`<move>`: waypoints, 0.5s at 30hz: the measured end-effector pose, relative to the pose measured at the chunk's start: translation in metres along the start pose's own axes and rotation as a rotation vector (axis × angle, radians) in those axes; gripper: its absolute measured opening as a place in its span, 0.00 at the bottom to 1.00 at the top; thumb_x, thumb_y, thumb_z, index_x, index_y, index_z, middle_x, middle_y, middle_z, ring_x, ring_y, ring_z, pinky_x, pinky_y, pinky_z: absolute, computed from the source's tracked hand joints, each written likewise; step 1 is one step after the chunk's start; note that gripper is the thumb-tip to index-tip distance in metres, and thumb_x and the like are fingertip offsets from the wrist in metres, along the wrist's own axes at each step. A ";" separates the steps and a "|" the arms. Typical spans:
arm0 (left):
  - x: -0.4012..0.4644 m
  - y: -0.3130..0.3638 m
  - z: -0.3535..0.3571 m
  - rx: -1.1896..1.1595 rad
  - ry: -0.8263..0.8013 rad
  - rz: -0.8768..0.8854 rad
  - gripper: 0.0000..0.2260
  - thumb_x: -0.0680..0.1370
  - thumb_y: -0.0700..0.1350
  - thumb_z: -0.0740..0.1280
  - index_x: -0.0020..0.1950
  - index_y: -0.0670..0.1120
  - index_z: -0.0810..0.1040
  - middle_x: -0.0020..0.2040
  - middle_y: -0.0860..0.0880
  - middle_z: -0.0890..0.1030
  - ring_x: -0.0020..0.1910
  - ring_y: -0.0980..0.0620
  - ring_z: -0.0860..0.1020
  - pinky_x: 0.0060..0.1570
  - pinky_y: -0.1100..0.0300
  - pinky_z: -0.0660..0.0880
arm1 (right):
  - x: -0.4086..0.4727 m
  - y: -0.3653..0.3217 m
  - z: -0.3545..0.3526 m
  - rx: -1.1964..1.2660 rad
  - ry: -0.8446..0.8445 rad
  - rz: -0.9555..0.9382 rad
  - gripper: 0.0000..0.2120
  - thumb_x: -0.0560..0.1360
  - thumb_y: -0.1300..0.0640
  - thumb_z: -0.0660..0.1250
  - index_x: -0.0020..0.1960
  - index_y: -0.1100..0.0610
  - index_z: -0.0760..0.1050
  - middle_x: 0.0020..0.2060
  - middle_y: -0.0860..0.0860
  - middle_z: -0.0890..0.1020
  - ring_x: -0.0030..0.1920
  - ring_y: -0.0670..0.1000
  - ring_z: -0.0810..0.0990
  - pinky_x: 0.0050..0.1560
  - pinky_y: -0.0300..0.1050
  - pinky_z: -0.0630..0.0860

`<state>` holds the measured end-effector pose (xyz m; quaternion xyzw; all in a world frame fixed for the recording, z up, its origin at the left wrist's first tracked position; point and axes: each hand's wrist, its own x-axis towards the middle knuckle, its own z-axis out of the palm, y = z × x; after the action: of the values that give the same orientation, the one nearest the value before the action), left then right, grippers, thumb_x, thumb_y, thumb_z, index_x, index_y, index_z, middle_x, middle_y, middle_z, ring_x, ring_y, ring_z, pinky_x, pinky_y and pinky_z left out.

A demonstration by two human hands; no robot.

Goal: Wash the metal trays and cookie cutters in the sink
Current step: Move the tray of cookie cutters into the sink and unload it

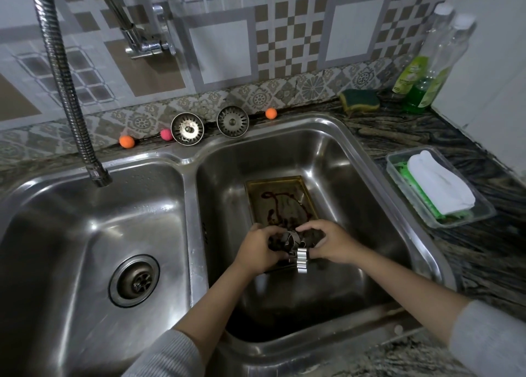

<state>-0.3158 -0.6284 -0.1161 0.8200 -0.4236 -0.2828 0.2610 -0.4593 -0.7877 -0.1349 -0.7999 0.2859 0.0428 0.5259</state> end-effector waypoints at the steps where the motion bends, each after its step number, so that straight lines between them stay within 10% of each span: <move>1: -0.004 0.001 0.000 -0.009 -0.001 0.010 0.26 0.68 0.48 0.76 0.65 0.54 0.75 0.61 0.48 0.70 0.58 0.51 0.73 0.61 0.58 0.72 | -0.006 -0.002 -0.002 0.008 -0.015 0.003 0.27 0.62 0.57 0.79 0.54 0.35 0.76 0.62 0.46 0.75 0.42 0.43 0.83 0.45 0.44 0.80; 4: -0.021 -0.001 0.005 -0.025 -0.058 0.016 0.26 0.67 0.47 0.76 0.64 0.56 0.75 0.60 0.51 0.69 0.59 0.52 0.72 0.63 0.57 0.71 | -0.026 -0.008 -0.001 0.021 -0.078 0.045 0.28 0.64 0.62 0.79 0.58 0.43 0.75 0.60 0.47 0.75 0.39 0.53 0.84 0.42 0.47 0.81; 15: -0.054 -0.006 0.016 -0.004 -0.334 0.054 0.24 0.68 0.44 0.75 0.62 0.49 0.75 0.60 0.49 0.76 0.56 0.52 0.76 0.57 0.57 0.75 | -0.063 -0.009 0.012 -0.151 -0.223 0.201 0.28 0.65 0.59 0.78 0.60 0.48 0.70 0.58 0.45 0.73 0.47 0.41 0.74 0.45 0.36 0.73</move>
<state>-0.3494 -0.5825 -0.1183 0.7492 -0.4826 -0.4091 0.1963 -0.5048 -0.7488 -0.1089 -0.7949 0.3002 0.2054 0.4857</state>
